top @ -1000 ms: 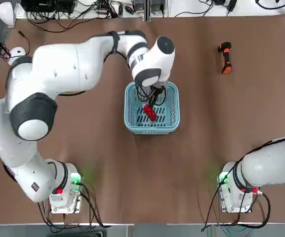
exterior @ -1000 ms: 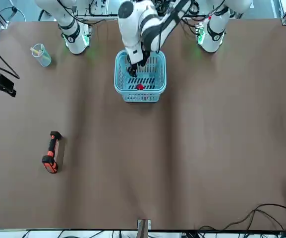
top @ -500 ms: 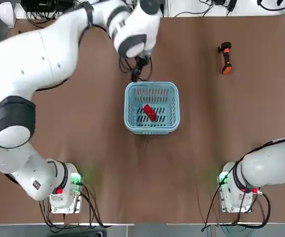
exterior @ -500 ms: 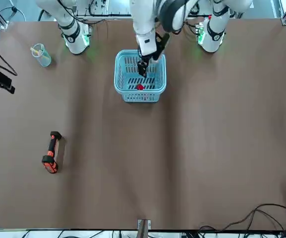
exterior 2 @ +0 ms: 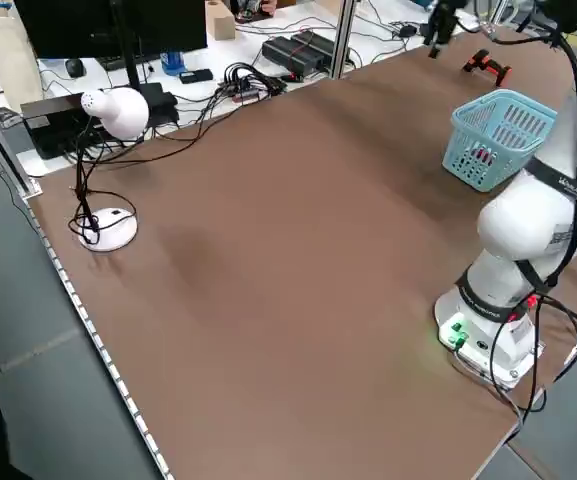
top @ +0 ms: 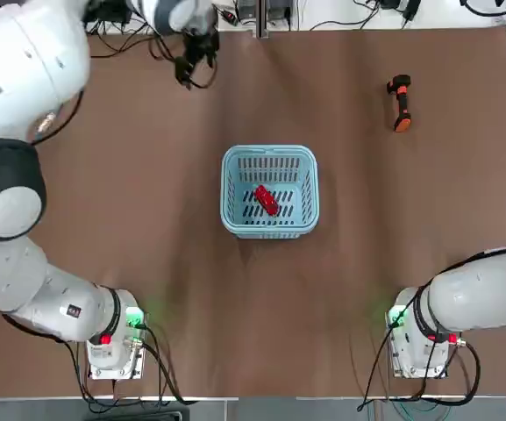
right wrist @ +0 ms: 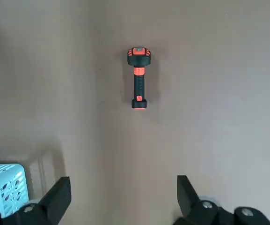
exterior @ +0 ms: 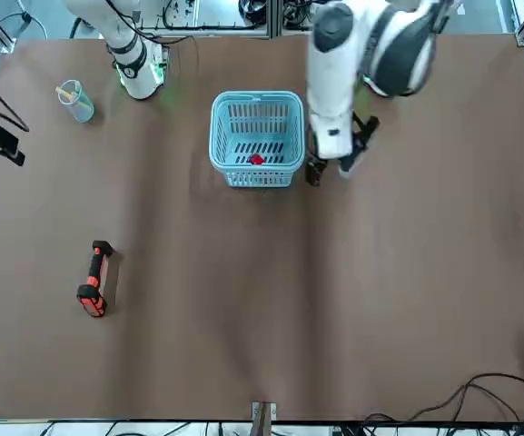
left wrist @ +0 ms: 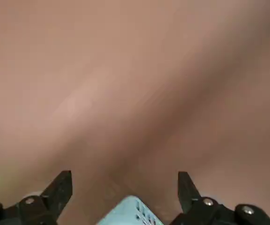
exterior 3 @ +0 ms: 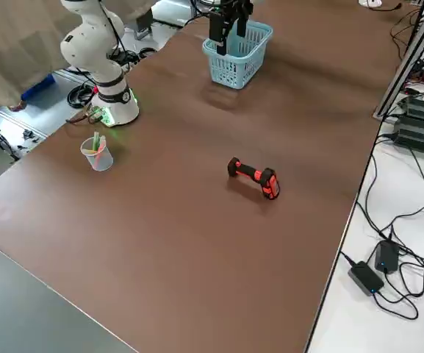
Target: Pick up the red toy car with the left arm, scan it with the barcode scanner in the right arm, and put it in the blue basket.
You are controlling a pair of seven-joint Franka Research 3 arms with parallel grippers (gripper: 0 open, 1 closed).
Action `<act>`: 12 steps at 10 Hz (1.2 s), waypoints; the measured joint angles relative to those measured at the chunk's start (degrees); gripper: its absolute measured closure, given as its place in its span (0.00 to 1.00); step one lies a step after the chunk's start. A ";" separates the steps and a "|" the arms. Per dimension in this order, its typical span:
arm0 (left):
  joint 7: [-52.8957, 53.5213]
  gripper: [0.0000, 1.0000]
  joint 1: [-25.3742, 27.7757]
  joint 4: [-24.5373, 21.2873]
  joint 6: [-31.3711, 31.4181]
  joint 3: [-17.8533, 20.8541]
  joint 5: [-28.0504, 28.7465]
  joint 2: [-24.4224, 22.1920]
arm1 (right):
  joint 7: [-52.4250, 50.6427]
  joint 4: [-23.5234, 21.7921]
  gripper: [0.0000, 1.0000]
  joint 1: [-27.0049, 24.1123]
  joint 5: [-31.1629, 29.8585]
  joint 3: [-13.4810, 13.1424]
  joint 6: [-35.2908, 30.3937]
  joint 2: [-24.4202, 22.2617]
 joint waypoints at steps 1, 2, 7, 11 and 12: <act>6.80 0.00 3.18 0.20 0.02 -0.01 -0.57 -0.97 | 0.00 -0.20 0.00 -0.18 0.01 -0.05 -0.18 -0.86; 13.34 0.00 6.12 0.55 0.03 -0.01 -1.91 -1.80 | -0.01 -0.53 0.00 -0.44 0.01 -0.08 -0.26 -1.59; 47.93 0.00 13.58 0.90 -2.45 7.42 -9.83 -9.74 | -0.30 -1.79 0.00 -3.28 0.08 2.06 -0.32 -2.31; 68.53 0.00 13.41 0.21 -8.13 15.18 -13.71 -13.88 | -0.30 -1.88 0.00 -3.28 0.08 2.60 -0.41 -2.32; 72.48 0.00 13.40 0.22 -8.39 17.34 -14.01 -14.21 | -0.30 -1.89 0.00 -3.28 0.08 2.63 -0.41 -2.32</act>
